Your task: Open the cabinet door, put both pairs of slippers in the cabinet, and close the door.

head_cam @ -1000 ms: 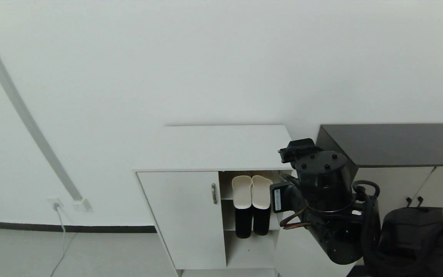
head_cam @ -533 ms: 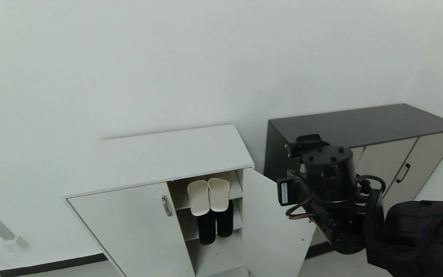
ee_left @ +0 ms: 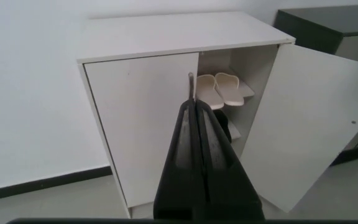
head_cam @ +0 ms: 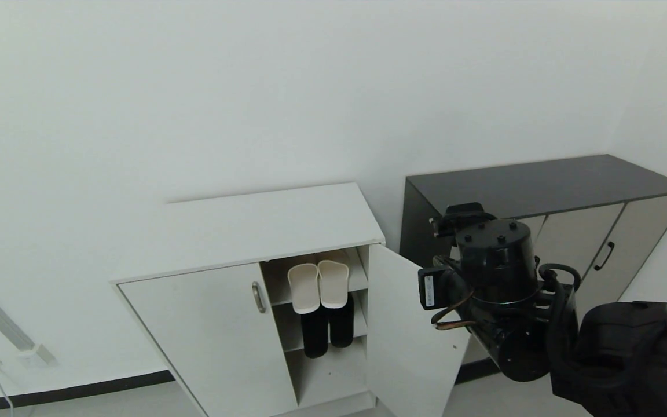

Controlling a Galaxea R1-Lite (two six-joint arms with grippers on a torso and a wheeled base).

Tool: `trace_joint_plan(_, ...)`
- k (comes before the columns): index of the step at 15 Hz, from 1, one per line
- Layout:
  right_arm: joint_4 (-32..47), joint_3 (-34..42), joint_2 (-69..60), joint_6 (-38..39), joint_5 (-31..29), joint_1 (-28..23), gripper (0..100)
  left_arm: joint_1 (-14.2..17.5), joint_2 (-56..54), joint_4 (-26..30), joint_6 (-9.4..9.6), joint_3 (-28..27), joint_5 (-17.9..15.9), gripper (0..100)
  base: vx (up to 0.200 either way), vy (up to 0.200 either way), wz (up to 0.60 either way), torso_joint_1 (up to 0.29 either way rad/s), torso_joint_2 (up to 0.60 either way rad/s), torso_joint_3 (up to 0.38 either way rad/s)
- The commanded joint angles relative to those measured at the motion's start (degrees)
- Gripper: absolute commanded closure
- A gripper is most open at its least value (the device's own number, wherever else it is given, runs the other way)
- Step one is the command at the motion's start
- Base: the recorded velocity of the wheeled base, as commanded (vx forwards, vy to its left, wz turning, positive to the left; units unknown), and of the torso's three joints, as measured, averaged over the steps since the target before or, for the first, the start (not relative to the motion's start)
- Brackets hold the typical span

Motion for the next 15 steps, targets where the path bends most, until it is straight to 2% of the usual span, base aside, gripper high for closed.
trace_joint_plan(1, -0.02, -0.09, 0.72, -0.6, 0.02, -1.11, 100, -0.02, 0.07, 0.01, -0.04, 0.0, 0.04, 100, -0.2, 0.0, 0.0, -0.012, 0.0, 0.002)
trace_joint_plan(3, -0.02, -0.62, 1.6, -0.95, 0.28, -3.93, 100, -0.02, 0.07, 0.01, -0.04, 0.0, 0.04, 100, 0.0, 0.0, 0.0, 0.0, 0.0, 0.0)
trace_joint_plan(6, -0.29, -3.96, 6.0, -0.6, 7.23, -12.28, 100, -0.02, 0.07, 0.01, 0.04, 0.0, 0.04, 100, 0.0, 0.0, 0.0, 0.0, 0.0, 0.0)
trace_joint_plan(10, -0.29, -10.46, 13.91, -0.33, 12.41, -19.83, 100, -0.02, 0.07, 0.01, 0.04, 0.0, -0.04, 100, 0.0, 0.0, 0.0, 0.0, 0.0, 0.0)
trace_joint_plan(15, -0.29, -14.94, 19.71, 1.43, 16.46, -23.0, 100, -0.02, 0.07, 0.01, 0.04, 0.0, -0.04, 100, 0.0, 0.0, 0.0, 0.0, 0.0, 0.0)
